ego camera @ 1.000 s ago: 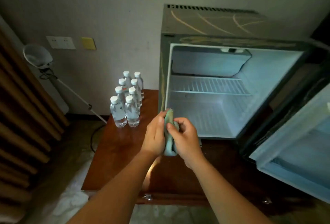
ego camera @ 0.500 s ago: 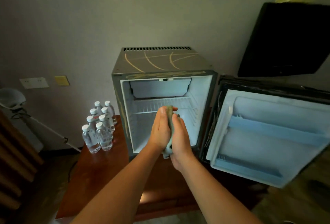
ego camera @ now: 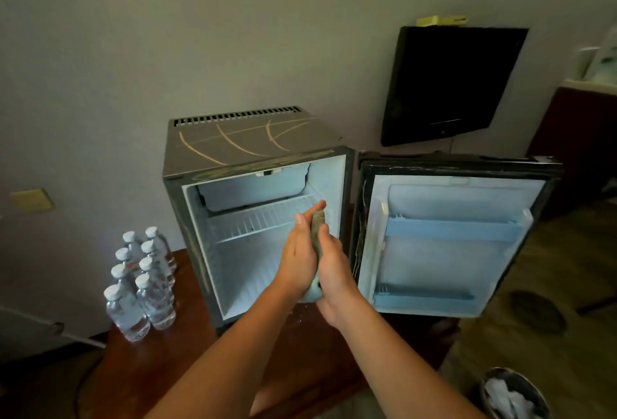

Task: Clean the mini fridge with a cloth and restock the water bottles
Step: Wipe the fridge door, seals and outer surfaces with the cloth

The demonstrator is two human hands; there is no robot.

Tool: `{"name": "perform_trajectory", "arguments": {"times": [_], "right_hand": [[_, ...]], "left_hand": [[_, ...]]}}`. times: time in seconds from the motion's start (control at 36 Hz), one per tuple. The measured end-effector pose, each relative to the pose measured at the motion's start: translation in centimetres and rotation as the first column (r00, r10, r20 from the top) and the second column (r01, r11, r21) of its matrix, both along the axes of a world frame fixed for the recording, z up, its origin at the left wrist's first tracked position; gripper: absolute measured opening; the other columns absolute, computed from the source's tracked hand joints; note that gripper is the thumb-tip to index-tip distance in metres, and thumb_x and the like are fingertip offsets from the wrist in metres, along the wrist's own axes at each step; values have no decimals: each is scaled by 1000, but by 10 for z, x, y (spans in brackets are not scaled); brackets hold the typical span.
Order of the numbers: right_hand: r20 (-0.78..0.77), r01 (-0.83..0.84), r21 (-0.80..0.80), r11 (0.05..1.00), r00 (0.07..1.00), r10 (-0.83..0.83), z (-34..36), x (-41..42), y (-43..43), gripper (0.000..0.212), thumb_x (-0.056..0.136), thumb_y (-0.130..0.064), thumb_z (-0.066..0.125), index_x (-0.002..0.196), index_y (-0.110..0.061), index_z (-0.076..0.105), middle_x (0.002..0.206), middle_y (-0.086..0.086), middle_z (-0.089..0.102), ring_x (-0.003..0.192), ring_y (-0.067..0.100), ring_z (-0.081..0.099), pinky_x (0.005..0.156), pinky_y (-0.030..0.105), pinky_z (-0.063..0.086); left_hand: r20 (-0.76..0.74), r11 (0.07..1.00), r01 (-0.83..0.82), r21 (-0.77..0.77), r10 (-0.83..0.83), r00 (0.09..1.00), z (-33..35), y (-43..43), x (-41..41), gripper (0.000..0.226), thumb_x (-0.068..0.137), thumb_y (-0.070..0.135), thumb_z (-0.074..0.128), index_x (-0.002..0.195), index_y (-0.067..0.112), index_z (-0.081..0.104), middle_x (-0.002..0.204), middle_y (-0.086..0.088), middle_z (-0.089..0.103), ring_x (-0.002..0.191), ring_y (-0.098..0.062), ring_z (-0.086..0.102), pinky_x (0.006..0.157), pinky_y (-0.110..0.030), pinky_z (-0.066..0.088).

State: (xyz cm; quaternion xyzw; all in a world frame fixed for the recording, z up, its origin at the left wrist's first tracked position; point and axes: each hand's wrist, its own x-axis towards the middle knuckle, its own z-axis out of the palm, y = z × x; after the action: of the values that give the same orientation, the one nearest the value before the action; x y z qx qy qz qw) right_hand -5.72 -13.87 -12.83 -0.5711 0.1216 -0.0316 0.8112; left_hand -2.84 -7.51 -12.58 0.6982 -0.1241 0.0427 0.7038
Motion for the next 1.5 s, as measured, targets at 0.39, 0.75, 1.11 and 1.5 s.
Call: {"name": "perform_trajectory", "arguments": {"times": [0.39, 0.75, 1.11, 1.5], "right_hand": [[96, 369, -99, 924, 928, -360, 8, 68, 56, 31, 102, -56, 40, 128, -39, 34, 138, -1, 36, 121, 21, 49, 97, 40, 45], [326, 605, -294, 740, 791, -518, 37, 170, 4, 49, 103, -36, 49, 143, -14, 32, 144, 10, 27, 127, 23, 41, 95, 30, 45], [263, 656, -140, 741, 746, -611, 26, 215, -7, 27, 104, -32, 47, 129, -21, 42, 132, 7, 36, 122, 31, 47, 95, 44, 48], [399, 572, -280, 771, 800, -449, 20, 206, -8, 22, 102, -32, 52, 122, -21, 49, 118, -1, 34, 111, 27, 51, 96, 47, 48]], "left_hand": [[673, 629, -575, 523, 109, 731, 22, 114, 64, 49, 105, 40, 28, 128, 18, 66, 133, 5, 63, 132, -14, 51, 119, -40, 21], [689, 537, -572, 620, -23, 724, 48, 86, 123, 53, 105, 38, 33, 134, 5, 63, 141, -9, 61, 137, -28, 51, 119, -47, 32], [760, 479, -651, 589, -54, 648, 56, 50, 145, 42, 102, 28, 42, 123, 2, 68, 122, -11, 71, 109, -30, 66, 94, -40, 50], [732, 515, -628, 583, 2, 681, 57, 48, 138, 53, 102, 31, 34, 127, -4, 65, 120, -15, 71, 114, -33, 65, 95, -42, 50]]}}
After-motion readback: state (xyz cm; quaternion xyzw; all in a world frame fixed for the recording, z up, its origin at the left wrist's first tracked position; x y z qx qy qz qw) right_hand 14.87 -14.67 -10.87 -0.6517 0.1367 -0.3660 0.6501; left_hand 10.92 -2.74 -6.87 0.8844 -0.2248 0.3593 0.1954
